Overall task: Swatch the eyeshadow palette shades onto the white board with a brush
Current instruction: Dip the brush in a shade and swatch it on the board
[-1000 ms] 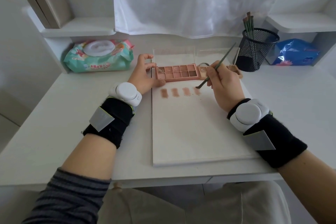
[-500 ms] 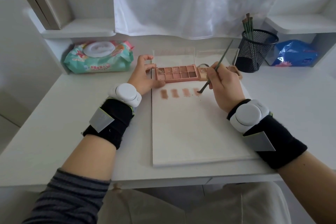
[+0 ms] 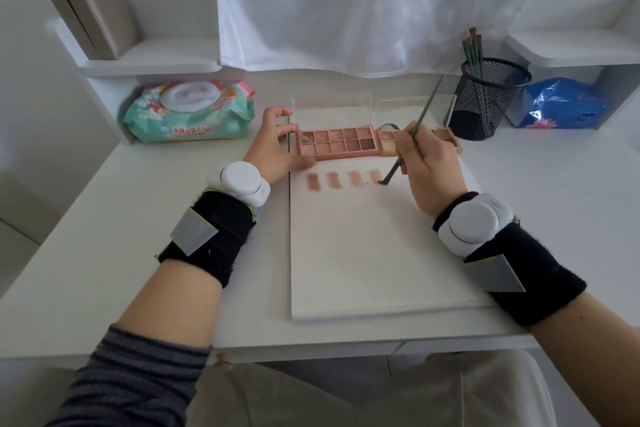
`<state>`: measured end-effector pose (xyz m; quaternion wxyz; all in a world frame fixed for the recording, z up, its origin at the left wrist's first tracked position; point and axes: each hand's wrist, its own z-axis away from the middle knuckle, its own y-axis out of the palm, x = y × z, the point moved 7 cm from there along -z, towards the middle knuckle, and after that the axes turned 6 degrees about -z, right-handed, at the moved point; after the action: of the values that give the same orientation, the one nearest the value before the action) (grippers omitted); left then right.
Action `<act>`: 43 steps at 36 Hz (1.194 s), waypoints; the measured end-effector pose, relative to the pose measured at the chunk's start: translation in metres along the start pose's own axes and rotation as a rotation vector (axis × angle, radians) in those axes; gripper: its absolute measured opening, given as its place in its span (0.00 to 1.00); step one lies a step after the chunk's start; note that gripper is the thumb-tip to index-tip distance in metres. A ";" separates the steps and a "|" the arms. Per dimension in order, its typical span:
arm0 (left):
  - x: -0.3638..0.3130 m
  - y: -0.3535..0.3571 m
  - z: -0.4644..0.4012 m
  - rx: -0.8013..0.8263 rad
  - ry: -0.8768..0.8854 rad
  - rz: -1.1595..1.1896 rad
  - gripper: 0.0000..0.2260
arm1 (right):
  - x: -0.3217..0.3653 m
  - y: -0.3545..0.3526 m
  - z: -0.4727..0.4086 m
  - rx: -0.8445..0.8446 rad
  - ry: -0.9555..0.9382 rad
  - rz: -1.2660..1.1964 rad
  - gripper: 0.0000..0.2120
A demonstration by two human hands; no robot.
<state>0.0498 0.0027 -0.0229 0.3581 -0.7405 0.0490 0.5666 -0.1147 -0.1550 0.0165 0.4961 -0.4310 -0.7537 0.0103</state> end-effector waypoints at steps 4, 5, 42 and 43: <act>0.000 0.000 -0.001 -0.005 0.009 -0.001 0.36 | 0.003 -0.002 0.002 -0.040 -0.017 -0.027 0.11; 0.000 0.000 -0.001 -0.008 0.009 -0.001 0.36 | 0.002 -0.002 0.001 -0.042 -0.019 -0.039 0.11; 0.004 -0.001 -0.005 0.033 0.001 0.033 0.34 | -0.005 -0.002 0.000 -0.072 0.081 -0.105 0.14; 0.003 -0.001 -0.005 0.035 0.009 0.035 0.35 | -0.005 -0.003 -0.001 -0.083 0.089 -0.129 0.14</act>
<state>0.0553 0.0017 -0.0243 0.3610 -0.7357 0.0734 0.5683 -0.1156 -0.1608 0.0144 0.5105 -0.4016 -0.7569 -0.0722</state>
